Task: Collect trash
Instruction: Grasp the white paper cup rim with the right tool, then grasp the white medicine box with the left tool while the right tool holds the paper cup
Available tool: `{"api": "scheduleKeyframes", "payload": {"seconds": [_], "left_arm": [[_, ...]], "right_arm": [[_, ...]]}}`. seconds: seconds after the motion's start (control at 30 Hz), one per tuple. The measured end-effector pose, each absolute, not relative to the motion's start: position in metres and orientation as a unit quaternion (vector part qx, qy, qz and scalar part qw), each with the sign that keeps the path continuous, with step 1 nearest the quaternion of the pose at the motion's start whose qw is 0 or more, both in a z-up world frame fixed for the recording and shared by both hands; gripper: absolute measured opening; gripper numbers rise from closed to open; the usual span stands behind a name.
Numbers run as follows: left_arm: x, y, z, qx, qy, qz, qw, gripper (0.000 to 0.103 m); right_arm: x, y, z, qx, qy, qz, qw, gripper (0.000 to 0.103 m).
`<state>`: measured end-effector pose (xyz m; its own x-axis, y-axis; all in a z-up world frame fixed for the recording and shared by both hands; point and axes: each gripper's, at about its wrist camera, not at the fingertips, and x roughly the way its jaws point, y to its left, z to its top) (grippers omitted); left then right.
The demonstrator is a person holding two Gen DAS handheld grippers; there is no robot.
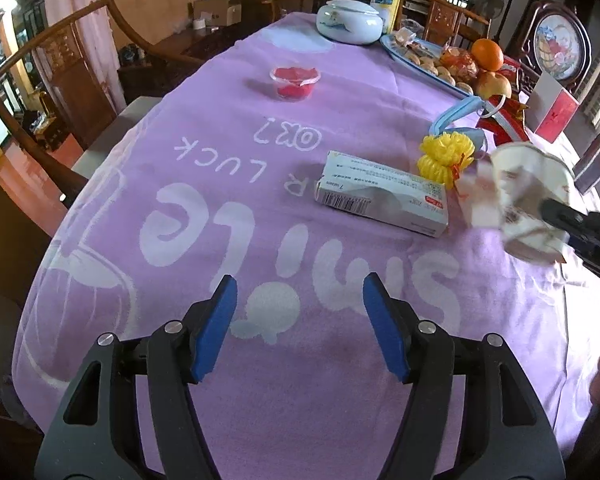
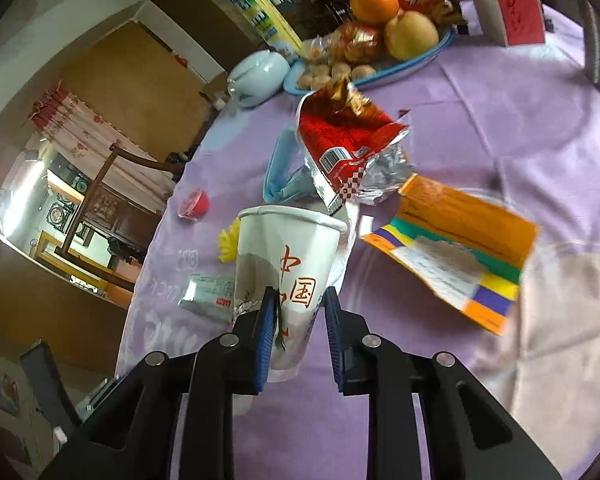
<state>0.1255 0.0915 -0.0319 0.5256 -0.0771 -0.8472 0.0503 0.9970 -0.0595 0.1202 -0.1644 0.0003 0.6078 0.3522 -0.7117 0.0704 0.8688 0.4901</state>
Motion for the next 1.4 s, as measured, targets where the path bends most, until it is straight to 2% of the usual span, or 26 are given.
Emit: {"api": "scheduleKeyframes", "payload": {"seconds": [0.8, 1.17, 1.4], "left_arm": [[0.164, 0.024, -0.032, 0.042, 0.491, -0.056, 0.869, 0.067], [0.191, -0.003, -0.048, 0.082, 0.485, -0.059, 0.869, 0.08], [0.191, -0.004, -0.042, 0.083, 0.486, -0.077, 0.867, 0.083]], "right_arm": [[0.046, -0.199, 0.0, 0.169, 0.429, 0.065, 0.885, 0.025], [0.044, -0.206, -0.013, 0.174, 0.446, 0.066, 0.875, 0.025], [0.045, -0.207, -0.012, 0.176, 0.445, 0.068, 0.876, 0.025]]}}
